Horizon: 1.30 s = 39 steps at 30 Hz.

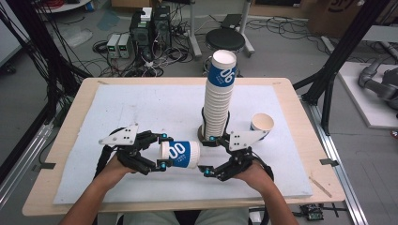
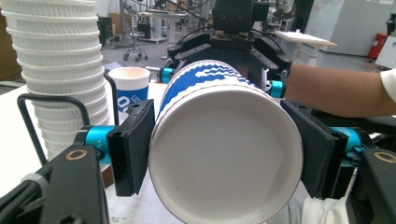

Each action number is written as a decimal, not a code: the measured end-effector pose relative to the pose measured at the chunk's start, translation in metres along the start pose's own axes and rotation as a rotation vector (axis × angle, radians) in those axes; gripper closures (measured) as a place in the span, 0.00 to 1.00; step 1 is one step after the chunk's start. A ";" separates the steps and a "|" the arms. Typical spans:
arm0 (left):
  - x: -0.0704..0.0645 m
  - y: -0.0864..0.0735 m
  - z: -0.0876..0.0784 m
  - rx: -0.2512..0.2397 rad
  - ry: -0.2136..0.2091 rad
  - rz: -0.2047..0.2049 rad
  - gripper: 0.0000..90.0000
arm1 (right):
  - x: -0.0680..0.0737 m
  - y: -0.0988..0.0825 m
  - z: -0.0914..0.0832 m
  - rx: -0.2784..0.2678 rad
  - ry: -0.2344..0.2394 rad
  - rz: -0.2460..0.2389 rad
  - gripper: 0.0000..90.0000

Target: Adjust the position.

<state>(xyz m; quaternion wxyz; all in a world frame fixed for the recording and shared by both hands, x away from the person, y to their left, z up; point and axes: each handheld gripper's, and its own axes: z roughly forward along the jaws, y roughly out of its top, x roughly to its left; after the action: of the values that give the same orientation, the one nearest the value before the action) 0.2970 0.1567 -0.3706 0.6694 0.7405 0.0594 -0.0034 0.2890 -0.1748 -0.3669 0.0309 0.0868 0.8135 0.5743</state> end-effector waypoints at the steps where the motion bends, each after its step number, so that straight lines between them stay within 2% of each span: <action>1: 0.000 0.000 0.000 -0.004 -0.005 0.001 0.33 | 0.000 0.000 0.000 -0.003 0.001 0.001 0.21; 14: -0.002 0.000 0.005 -0.017 -0.036 0.005 0.33 | 0.001 -0.001 0.005 -0.003 0.030 0.008 0.21; 17: -0.002 0.000 0.008 -0.014 -0.053 0.011 0.33 | 0.001 -0.001 0.009 -0.001 0.045 0.012 0.21; 23: -0.003 0.000 0.012 -0.013 -0.060 0.010 0.33 | 0.000 -0.003 0.011 -0.004 0.070 0.015 0.20; 27: -0.003 0.000 0.012 -0.001 -0.054 0.018 0.33 | -0.004 -0.009 0.010 -0.049 0.091 0.018 0.25; 33: -0.004 -0.001 0.014 0.018 -0.040 0.032 0.34 | -0.005 -0.010 0.007 -0.066 0.090 0.014 0.30; 36: -0.004 -0.002 0.015 0.040 -0.027 0.030 0.34 | -0.005 -0.010 0.005 -0.057 0.074 0.008 0.31; 38: -0.004 -0.002 0.015 0.056 -0.024 0.034 0.34 | -0.005 -0.009 0.005 -0.039 0.092 0.022 0.32; 39: -0.005 -0.002 0.016 0.059 -0.020 0.033 0.34 | -0.005 -0.009 0.005 -0.037 0.077 0.015 0.32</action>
<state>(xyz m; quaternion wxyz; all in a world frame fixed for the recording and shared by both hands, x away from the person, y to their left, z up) 0.2934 0.1407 -0.3740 0.6478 0.7607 0.0406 -0.0015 0.2939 -0.1740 -0.3774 -0.0032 0.0699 0.8027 0.5922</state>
